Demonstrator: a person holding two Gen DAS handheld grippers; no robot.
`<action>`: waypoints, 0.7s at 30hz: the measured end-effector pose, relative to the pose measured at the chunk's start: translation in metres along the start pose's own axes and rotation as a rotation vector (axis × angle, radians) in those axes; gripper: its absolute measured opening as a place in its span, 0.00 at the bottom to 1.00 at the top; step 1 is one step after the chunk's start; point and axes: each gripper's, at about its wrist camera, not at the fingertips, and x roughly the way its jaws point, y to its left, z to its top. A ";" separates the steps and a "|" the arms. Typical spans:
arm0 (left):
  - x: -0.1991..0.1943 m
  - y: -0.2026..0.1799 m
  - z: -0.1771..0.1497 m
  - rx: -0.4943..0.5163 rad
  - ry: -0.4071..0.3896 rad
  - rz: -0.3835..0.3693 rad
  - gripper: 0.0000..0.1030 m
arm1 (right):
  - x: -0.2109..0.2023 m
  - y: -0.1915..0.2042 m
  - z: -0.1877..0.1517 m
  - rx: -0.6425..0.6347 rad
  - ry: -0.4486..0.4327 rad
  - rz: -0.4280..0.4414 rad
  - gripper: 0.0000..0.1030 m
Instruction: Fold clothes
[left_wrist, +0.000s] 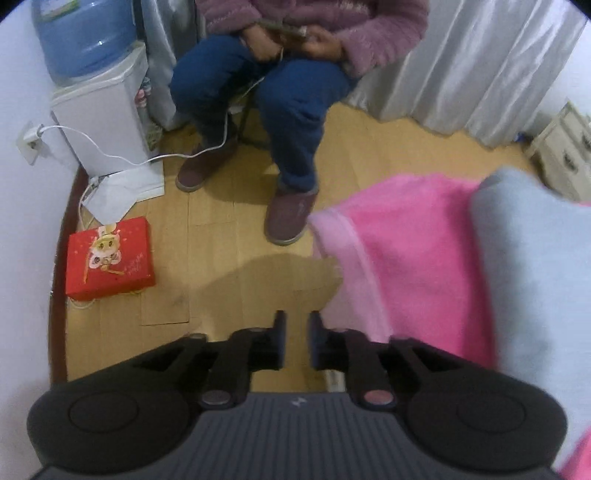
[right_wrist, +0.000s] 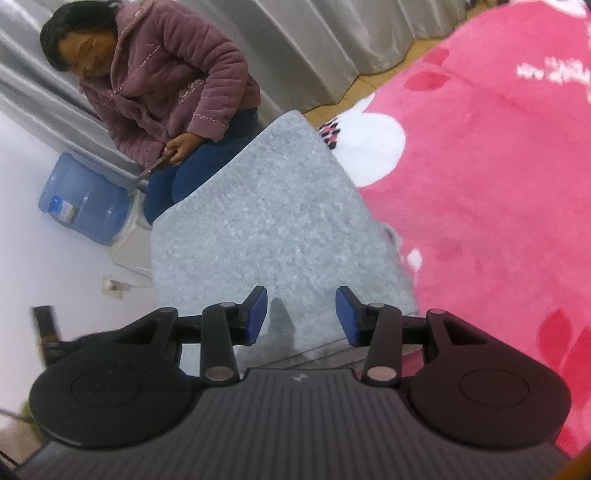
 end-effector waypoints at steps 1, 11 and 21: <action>-0.010 -0.002 -0.001 -0.011 -0.013 -0.043 0.27 | 0.000 0.000 0.000 -0.003 -0.003 -0.003 0.40; -0.030 -0.072 -0.018 -0.043 0.044 -0.471 0.73 | 0.008 -0.023 0.055 0.002 -0.041 0.110 0.61; 0.003 -0.098 -0.013 0.044 0.097 -0.430 0.73 | 0.088 -0.071 0.089 0.176 0.139 0.350 0.63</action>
